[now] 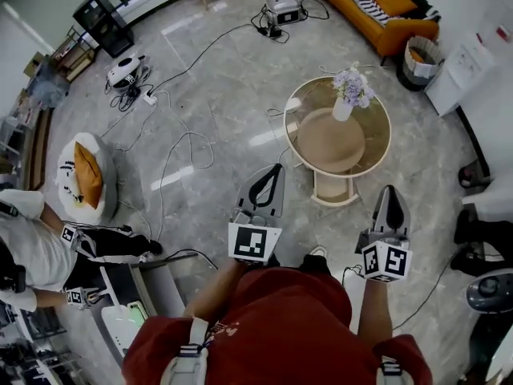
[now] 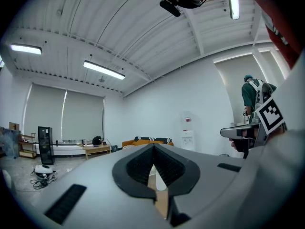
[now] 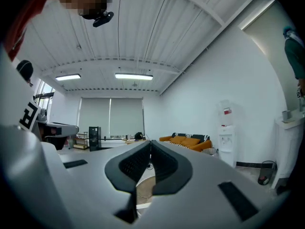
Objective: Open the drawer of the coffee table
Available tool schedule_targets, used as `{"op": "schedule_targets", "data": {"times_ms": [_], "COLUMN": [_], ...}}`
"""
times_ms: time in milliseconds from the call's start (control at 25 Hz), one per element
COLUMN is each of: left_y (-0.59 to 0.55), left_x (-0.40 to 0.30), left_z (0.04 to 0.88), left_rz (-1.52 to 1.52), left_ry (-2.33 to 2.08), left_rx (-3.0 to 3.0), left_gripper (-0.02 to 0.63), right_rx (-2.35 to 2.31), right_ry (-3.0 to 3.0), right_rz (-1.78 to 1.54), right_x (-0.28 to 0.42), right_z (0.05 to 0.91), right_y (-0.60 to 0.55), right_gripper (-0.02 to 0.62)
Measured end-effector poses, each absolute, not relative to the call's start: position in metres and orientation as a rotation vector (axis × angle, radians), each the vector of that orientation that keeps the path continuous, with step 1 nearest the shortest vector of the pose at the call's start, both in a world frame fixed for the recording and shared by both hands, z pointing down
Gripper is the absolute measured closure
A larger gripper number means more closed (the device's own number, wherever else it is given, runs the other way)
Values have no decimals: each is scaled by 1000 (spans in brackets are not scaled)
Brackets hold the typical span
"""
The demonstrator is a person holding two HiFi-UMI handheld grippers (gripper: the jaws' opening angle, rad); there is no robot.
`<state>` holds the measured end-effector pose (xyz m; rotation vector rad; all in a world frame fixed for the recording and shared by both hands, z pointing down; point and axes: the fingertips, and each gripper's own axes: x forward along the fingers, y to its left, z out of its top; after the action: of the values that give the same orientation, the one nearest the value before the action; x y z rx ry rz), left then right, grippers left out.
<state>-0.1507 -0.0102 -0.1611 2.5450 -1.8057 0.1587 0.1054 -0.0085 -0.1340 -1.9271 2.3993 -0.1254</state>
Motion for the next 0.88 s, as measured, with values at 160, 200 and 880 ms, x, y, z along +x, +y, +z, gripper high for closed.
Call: {"op": "schedule_targets", "data": {"times_ms": [160,200,880], "left_y": [-10,-11,-12], "left_x": [-158,-158,-146], "left_z": [-170,-171,-172], "left_rz": [174,172,151], "left_ry": [-1847,-1852,-1876], "left_rx": [2575,2581,2620], "left_gripper": [592,592,592], "right_rx": [-1929,-1930,-1971], "right_ry": [2373,2371,2343], "right_rz": [-92,-83,-35], "right_x": [104,103,106], "right_z": [-147,-149,-152], "right_y": [-9,-9,-19], "right_gripper": [574,574,574]}}
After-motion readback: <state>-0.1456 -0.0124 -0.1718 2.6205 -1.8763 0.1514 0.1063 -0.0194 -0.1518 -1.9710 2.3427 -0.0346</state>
